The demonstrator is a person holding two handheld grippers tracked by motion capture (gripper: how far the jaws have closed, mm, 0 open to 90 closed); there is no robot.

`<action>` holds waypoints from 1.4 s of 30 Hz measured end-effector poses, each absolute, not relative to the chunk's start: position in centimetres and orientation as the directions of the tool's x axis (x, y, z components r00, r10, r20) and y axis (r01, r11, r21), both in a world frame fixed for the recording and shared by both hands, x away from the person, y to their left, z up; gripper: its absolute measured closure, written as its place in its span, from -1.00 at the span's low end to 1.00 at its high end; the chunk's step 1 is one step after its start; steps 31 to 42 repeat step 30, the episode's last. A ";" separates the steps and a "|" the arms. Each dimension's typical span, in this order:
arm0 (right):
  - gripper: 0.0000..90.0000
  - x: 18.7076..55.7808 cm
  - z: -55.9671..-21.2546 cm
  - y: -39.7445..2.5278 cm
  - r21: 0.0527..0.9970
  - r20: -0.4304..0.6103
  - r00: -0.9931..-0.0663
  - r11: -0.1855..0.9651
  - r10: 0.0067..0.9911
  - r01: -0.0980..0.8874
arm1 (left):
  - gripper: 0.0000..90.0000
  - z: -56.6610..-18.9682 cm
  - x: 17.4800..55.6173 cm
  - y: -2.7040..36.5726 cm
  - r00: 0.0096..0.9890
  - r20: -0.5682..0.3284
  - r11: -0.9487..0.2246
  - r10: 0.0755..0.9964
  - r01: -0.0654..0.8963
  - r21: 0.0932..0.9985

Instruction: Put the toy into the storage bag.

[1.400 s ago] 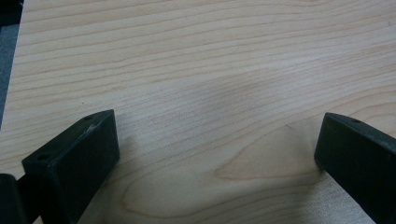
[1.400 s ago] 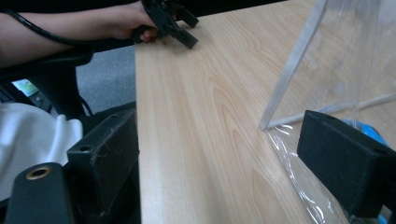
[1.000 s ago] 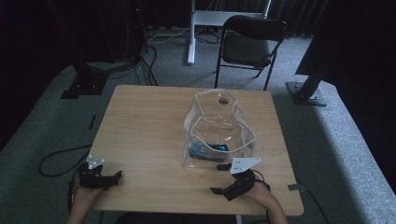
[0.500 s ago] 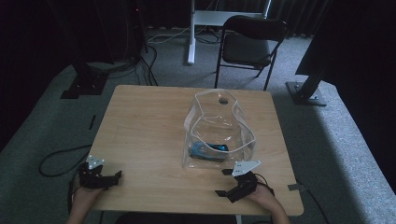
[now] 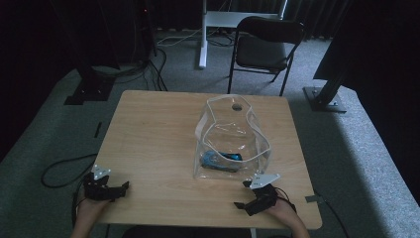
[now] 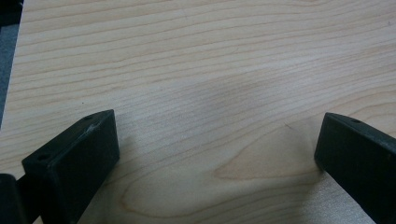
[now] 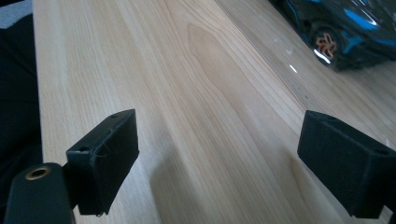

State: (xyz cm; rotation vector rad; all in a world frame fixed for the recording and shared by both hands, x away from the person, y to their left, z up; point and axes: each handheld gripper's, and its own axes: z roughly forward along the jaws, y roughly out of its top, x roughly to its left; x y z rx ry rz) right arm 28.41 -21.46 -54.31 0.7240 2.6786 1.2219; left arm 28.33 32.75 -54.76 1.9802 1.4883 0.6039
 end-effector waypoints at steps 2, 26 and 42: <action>-0.74 28.4 -54.4 -21.6 0.729 0.085 -0.877 0.571 0.472 0.378 | -0.99 -54.7 28.3 32.8 0.275 0.012 -0.208 0.961 0.698 0.685; -0.75 27.7 -55.1 -23.4 0.724 0.001 -0.741 0.511 0.671 0.464 | -0.99 -54.8 28.3 32.8 0.275 0.011 -0.208 0.961 0.698 0.685; -0.75 27.7 -55.1 -23.4 0.724 0.003 -0.741 0.510 0.671 0.465 | -0.99 -54.8 28.3 32.8 0.275 0.011 -0.208 0.961 0.698 0.685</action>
